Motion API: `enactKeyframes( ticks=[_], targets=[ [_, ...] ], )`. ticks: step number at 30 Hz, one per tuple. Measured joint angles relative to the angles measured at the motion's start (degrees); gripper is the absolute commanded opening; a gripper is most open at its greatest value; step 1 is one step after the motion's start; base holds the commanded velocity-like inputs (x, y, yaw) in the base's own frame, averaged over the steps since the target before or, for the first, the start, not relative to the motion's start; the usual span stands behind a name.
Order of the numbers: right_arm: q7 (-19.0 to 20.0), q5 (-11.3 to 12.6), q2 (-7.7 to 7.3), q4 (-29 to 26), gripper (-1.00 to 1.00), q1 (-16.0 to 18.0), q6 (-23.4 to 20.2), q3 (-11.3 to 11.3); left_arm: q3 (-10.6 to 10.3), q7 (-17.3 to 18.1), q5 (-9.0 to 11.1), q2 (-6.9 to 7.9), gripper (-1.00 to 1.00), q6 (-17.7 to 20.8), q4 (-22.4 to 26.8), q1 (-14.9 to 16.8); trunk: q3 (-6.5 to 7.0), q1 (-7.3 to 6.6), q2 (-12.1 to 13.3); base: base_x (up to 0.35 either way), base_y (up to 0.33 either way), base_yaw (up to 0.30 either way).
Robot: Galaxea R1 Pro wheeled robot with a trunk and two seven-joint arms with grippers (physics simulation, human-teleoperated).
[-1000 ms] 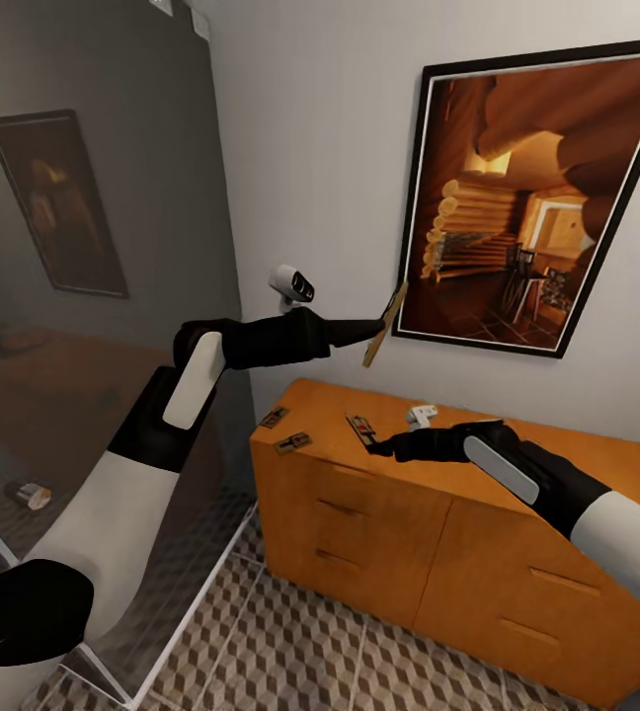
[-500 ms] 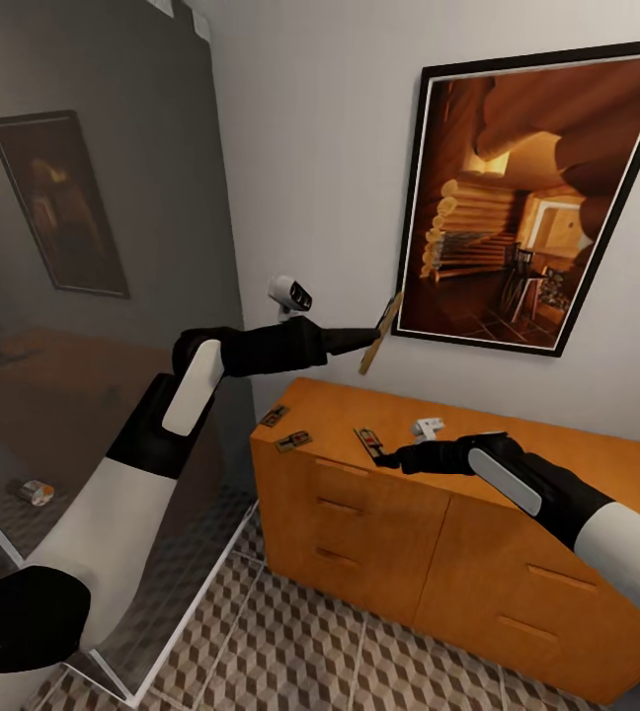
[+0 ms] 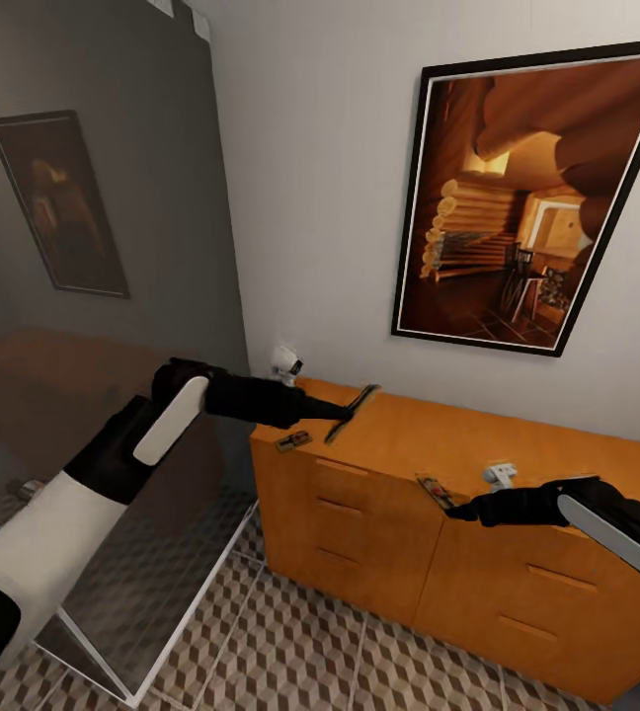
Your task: Take the four mousetraps from the cabinet in the bathroom and place them on the bathroom floor. Make sure all four end up on the same floor surface, and ensure that at least two of them are either under or directly next to the same bathroom sink.
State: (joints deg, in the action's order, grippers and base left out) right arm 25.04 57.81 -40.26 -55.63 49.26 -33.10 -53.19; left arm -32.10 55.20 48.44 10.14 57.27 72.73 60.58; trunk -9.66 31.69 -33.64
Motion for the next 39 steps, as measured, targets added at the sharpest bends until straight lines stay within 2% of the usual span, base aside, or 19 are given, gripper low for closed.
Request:
enactKeyframes(
  ticks=[2,4,6,9,10,13,15,18,21,23,24,25,26,28,31,33,35,37,39],
  targets=[
    [0.02,0.03,-0.88,-0.12,-1.0,-1.01,0.01,-0.66,-2.45,-0.04,0.11,1.07,-1.0,0.02,-0.02,-0.35,0.0,0.0,0.0,0.0,0.0,0.0],
    [0.03,0.02,-2.02,-0.26,-1.0,-1.84,0.08,-2.22,-6.15,-0.1,0.04,1.76,-1.0,-0.03,0.04,-1.58,0.0,0.0,0.0,0.0,0.0,0.0],
    [0.06,-0.02,-3.17,-0.4,-1.0,-2.21,0.18,-4.33,-8.83,-0.2,-0.06,1.99,-1.0,-0.06,0.09,-3.58,0.0,0.0,0.0,0.0,0.0,0.0],
    [0.12,0.0,-5.05,-0.48,-1.0,-2.41,0.4,-7.81,-10.44,-0.25,-0.18,2.23,-1.0,-0.08,0.15,-6.68,0.0,0.0,0.0,0.0,0.0,0.0],
    [0.13,-0.01,-5.71,-0.57,-1.0,-2.48,0.46,-9.62,-10.71,-0.32,-0.35,2.28,-1.0,-0.1,0.17,-8.6,-0.01,0.0,0.0,0.0,0.0,0.0],
    [0.11,0.01,-6.51,-0.83,-1.0,-2.95,0.49,-13.59,-11.11,-0.56,-0.58,2.28,-1.0,-0.11,-0.28,-12.17,0.0,0.0,0.0,0.0,0.0,0.0],
    [0.06,0.02,-6.68,-1.18,-1.0,-3.22,0.57,-16.63,-12.46,-0.86,-1.56,2.24,-1.0,-0.16,-0.53,-14.23,-0.01,0.0,0.0,0.0,0.0,0.0],
    [-0.26,0.14,-6.78,-1.23,-1.0,-3.83,0.79,-20.86,-17.35,-1.07,-4.9,2.19,-1.0,-0.7,-2.15,-17.14,0.0,0.0,0.0,-0.024,0.0,0.0],
    [-0.48,0.18,-6.75,-1.06,-1.0,-5.58,1.66,-23.11,-21.73,-1.02,-6.9,1.64,-1.0,-5.09,-7.82,-18.95,-0.01,0.02,0.0,-0.108,0.0,0.0],
    [-0.6,0.17,-6.72,-0.48,-1.0,-7.43,3.47,-23.96,-24.5,-0.94,-7.34,1.06,-1.0,-10.34,-13.42,-19.7,-0.01,0.02,0.0,-0.136,0.0,0.0],
    [-0.62,0.19,-6.7,-0.2,-1.0,-7.95,4.09,-24.18,-25.16,-0.9,-7.26,0.88,-1.0,-11.74,-15.12,-19.82,0.0,0.02,0.0,-0.144,0.0,0.0],
    [-0.66,0.08,-6.65,0.98,-1.0,-9.72,6.16,-25.0,-27.05,-0.81,-7.56,0.3,-1.0,-15.76,-19.86,-20.07,-0.02,0.02,0.0,-0.146,0.0,0.0],
    [-0.68,0.08,-6.58,2.09,-1.0,-10.99,7.9,-25.69,-28.43,-0.74,-7.44,-0.31,-1.0,-18.14,-23.19,-20.35,-0.01,0.02,0.0,-0.147,0.0,0.0],
    [-0.71,0.03,-6.49,4.16,-1.0,-12.77,10.88,-26.92,-30.52,-0.7,-7.44,-1.33,-1.0,-21.14,-27.61,-21.12,-0.01,0.02,0.0,-0.147,0.0,0.0],
    [-0.69,0.07,-5.53,8.76,-1.0,-15.81,17.04,-29.82,-33.31,-0.78,-7.5,-3.66,-1.0,-25.38,-34.6,-24.15,-0.02,0.02,0.0,-0.135,0.0,0.0],
    [-0.69,0.09,-4.64,11.1,-1.0,-17.05,19.41,-31.22,-33.85,-0.85,-7.58,-4.44,-1.0,-27.07,-37.23,-25.81,-0.01,0.02,-0.01,-0.123,0.0,0.0],
    [-0.71,0.14,-3.06,14.61,-1.0,-18.44,21.9,-32.43,-34.17,-0.9,-7.65,-4.92,-1.0,-30.16,-40.47,-27.75,-0.01,0.02,-0.01,-0.087,0.0,0.0],
    [-0.75,0.23,0.75,20.81,-1.0,-20.39,25.34,-33.12,-34.38,-0.97,-7.7,-5.37,-1.0,-36.98,-46.28,-29.53,0.02,0.01,-0.01,-0.026,0.0,0.0],
    [-0.8,0.27,4.48,26.39,-1.0,-21.59,27.42,-33.24,-34.44,-1.02,-7.62,-6.31,-1.0,-41.56,-51.64,-30.62,0.14,0.0,0.0,-0.01,0.0,0.0]
  ],
)
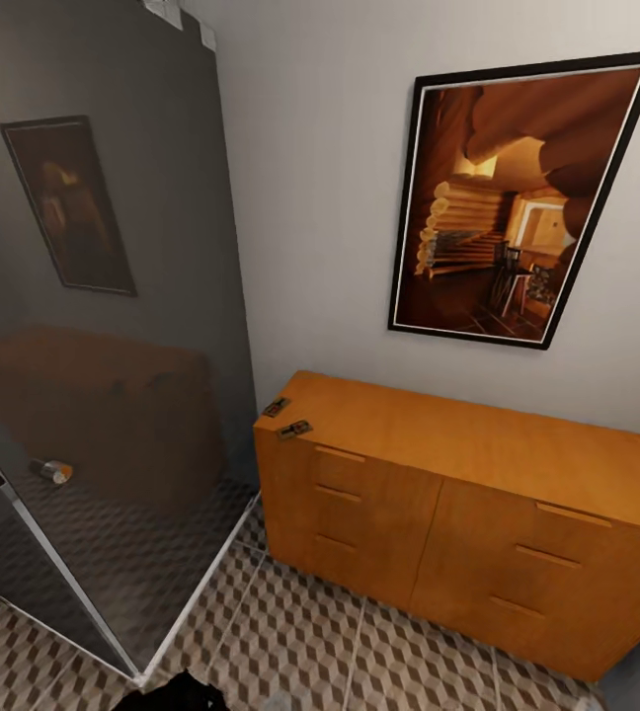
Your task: Take the four mousetraps from the cabinet in the bathroom and place them on the bathroom floor. Make sure all four end up on the same floor surface, and ensure that at least two of them are either under or directly next to the same bathroom sink.
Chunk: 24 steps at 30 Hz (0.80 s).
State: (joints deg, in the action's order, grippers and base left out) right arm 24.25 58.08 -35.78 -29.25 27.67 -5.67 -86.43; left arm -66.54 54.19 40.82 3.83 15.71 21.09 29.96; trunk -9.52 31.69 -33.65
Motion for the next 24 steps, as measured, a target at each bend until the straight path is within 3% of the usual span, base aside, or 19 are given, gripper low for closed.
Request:
enactKeyframes(
  ticks=[2,3,5,7,11,13,16,17,19,24],
  targets=[
    [-0.06,0.04,5.4,8.61,-1.0,-1.36,2.69,-0.06,-0.03,-0.05,0.0,-2.07,-1.0,-5.12,-7.12,-0.98,0.16,0.0,-0.01,-0.003,0.0,0.0],
    [-0.07,0.13,8.8,14.07,-1.0,-2.21,4.74,0.05,-0.09,-0.08,-0.01,-3.37,-1.0,-7.91,-10.8,-1.25,0.25,0.0,-0.01,-0.001,0.0,0.0],
    [-0.09,0.4,12.71,20.21,-1.0,-3.47,7.48,0.15,-0.06,-0.17,-0.02,-4.43,-1.0,-10.28,-13.95,-1.47,0.43,0.0,-0.01,0.0,0.0,0.0],
    [-0.17,0.41,16.01,24.48,-1.0,-4.79,9.67,0.15,-0.02,-0.21,-0.05,-4.58,-1.0,-11.3,-15.5,-1.76,0.62,0.0,-0.01,0.0,0.0,0.0],
    [-2.25,0.35,18.89,27.58,-1.0,-6.12,11.05,0.24,-0.07,-1.14,-0.06,-4.29,-1.0,-11.9,-16.69,-2.53,0.99,0.0,-0.02,0.0,0.0,0.0],
    [-5.84,0.3,19.46,27.94,-1.0,-6.4,11.84,0.28,-0.01,-4.27,-0.05,-4.0,-1.0,-12.0,-17.36,-2.74,1.17,0.0,-0.02,0.0,0.0,0.0],
    [-10.34,0.3,20.37,27.99,-1.0,-6.66,14.95,0.31,-0.05,-14.19,-0.06,-3.9,-1.0,-12.07,-18.12,-2.99,1.45,0.0,-0.02,0.0,0.0,0.0],
    [-11.11,0.3,20.74,28.03,-1.0,-6.82,15.54,0.29,-0.04,-15.65,-0.03,-3.94,-1.0,-12.06,-18.15,-3.04,1.54,0.0,-0.02,0.0,0.0,0.0],
    [-15.12,0.2,22.71,28.19,-1.0,-8.31,17.36,0.15,-0.12,-21.0,0.01,-4.1,-1.0,-12.05,-18.23,-3.65,1.72,0.0,-0.02,0.0,0.0,0.0],
    [-21.46,0.22,24.48,28.16,-1.0,-9.73,19.93,0.16,-0.1,-24.2,0.04,-4.25,-1.0,-11.62,-18.31,-4.38,2.19,0.0,-0.02,0.0,0.0,0.0]
  ],
)
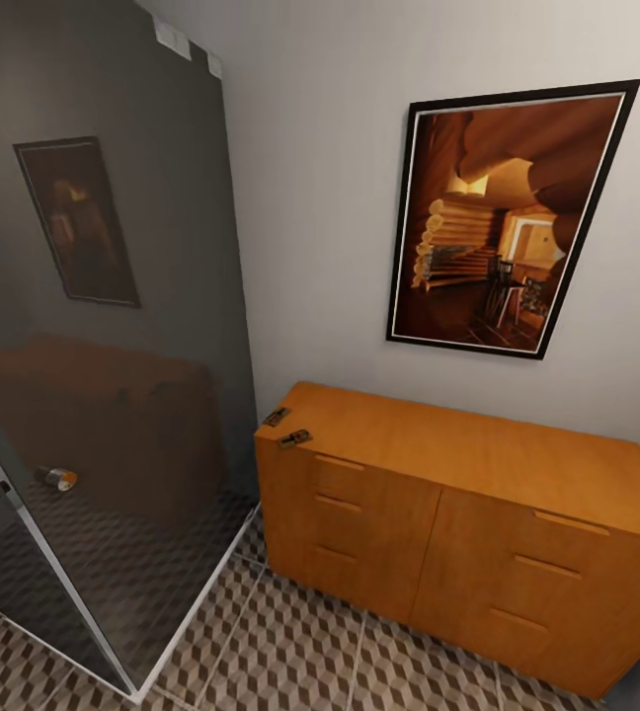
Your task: Take the four mousetraps from the cabinet in the bathroom and place them on the bathroom floor. Make sure all four end up on the same floor surface, and ensure that at least two of them are either under or directly next to the same bathroom sink.
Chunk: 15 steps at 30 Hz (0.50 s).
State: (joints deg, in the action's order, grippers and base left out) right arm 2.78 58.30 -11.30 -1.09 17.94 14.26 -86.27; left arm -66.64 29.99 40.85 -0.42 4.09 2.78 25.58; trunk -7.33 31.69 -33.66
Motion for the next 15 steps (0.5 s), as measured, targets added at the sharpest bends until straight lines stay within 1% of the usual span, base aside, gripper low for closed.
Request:
enactKeyframes(
  ticks=[1,5,8,10,11,13,14,15],
  targets=[
    [-0.28,0.03,0.06,0.02,-1.0,-0.05,0.27,0.0,-0.04,-0.11,-0.01,0.0,-1.0,0.07,-0.1,-0.32,0.09,0.0,0.0,0.0,0.0,0.0],
    [-0.71,0.05,0.09,0.14,-1.0,-0.13,0.69,0.11,-0.26,-0.34,-0.18,0.54,-1.0,-0.19,-1.2,-4.18,0.45,0.0,0.0,0.0,0.0,0.0],
    [-0.75,0.05,0.09,0.16,-1.0,-0.14,0.73,0.12,-0.03,-0.73,-0.07,0.72,-1.0,-0.4,-2.62,-5.1,0.74,0.0,0.0,0.0,0.0,0.0],
    [-0.75,0.06,0.09,0.18,-1.0,-0.14,0.74,0.13,-0.05,-2.37,0.0,0.85,-1.0,-0.48,-3.18,-5.34,0.92,0.0,0.0,0.0,0.0,0.0],
    [-0.76,0.06,0.07,0.2,-1.0,-0.14,0.74,0.13,-0.04,-3.9,0.02,0.89,-1.0,-0.51,-3.46,-5.43,1.02,0.0,0.0,0.0,0.0,0.0],
    [-0.8,0.06,0.0,0.26,-1.0,-0.14,0.74,0.14,0.06,-8.26,0.11,0.9,-1.0,-0.51,-3.86,-5.53,1.2,0.0,0.0,0.0,0.0,0.0],
    [-0.83,0.06,-0.04,0.3,-1.0,-0.14,0.74,0.14,0.15,-12.03,0.18,0.87,-1.0,-0.49,-3.98,-5.6,1.29,0.0,0.0,0.0,0.0,0.055],
    [-2.33,0.12,0.02,0.36,-1.0,-0.13,0.82,0.3,0.39,-21.11,0.31,0.7,-1.0,-0.43,-4.09,-5.68,1.39,0.0,0.0,0.0,0.0,0.08]
  ],
)
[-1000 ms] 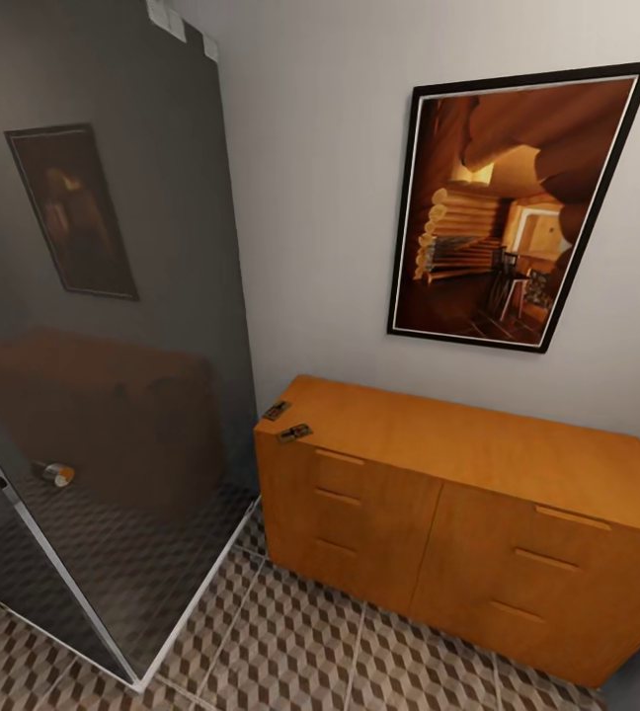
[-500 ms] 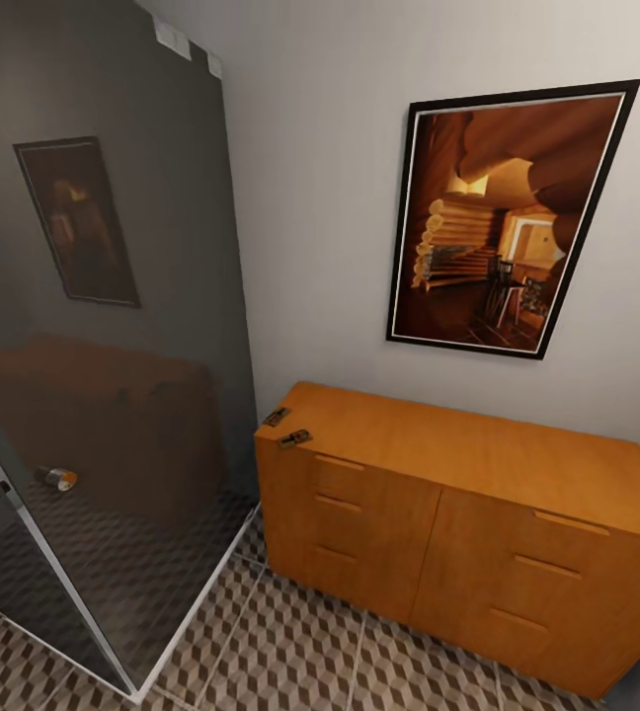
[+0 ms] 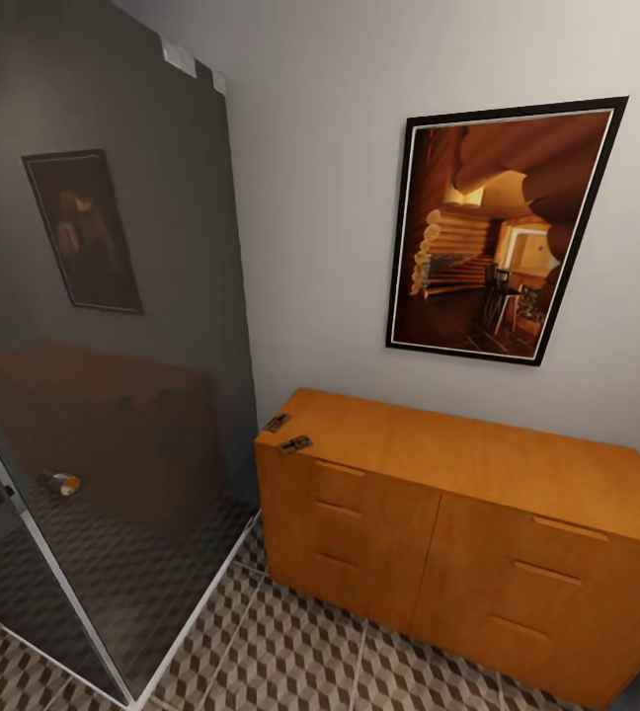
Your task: Take the four mousetraps from the cabinet in the bathroom and place them on the bathroom floor. Make sure all four end up on the same floor surface, and ensure that at least two of them are either under or directly next to the same bathroom sink.
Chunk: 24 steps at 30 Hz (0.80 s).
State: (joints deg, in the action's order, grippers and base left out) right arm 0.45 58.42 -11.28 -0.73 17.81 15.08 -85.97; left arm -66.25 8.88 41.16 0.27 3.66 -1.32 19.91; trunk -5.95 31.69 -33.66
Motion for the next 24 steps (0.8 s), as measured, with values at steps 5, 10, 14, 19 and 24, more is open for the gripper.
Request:
enactKeyframes(
  ticks=[5,10,14,19,24],
  targets=[
    [-4.27,0.37,0.15,-0.15,-1.0,-0.02,0.25,-0.01,0.35,-6.52,0.52,-0.27,-1.0,0.0,0.06,-0.09,0.46,0.0,0.0,0.0,0.0,0.117],
    [-5.62,0.35,0.23,-0.25,-1.0,-0.08,0.35,-0.03,0.45,-8.74,1.91,-0.47,-1.0,-0.05,0.11,-0.1,0.85,0.0,0.01,0.0,0.0,0.133],
    [-5.69,0.29,0.22,-0.35,-1.0,-0.08,0.28,-0.03,0.45,-8.52,2.03,-0.53,-1.0,-0.01,0.55,-0.1,0.94,0.0,0.01,0.0,0.0,0.064],
    [-5.71,0.27,0.48,-0.42,-1.0,-0.07,0.21,-0.03,0.47,-8.42,2.06,-0.66,-1.0,-0.06,0.8,-0.11,0.79,0.0,0.01,0.0,0.0,0.214],
    [-5.71,0.33,0.61,-0.4,-1.0,-0.07,0.17,-0.03,0.47,-8.33,2.04,-0.9,-1.0,-0.01,0.83,-0.11,0.61,0.0,0.01,0.0,0.0,0.265]
  ],
)
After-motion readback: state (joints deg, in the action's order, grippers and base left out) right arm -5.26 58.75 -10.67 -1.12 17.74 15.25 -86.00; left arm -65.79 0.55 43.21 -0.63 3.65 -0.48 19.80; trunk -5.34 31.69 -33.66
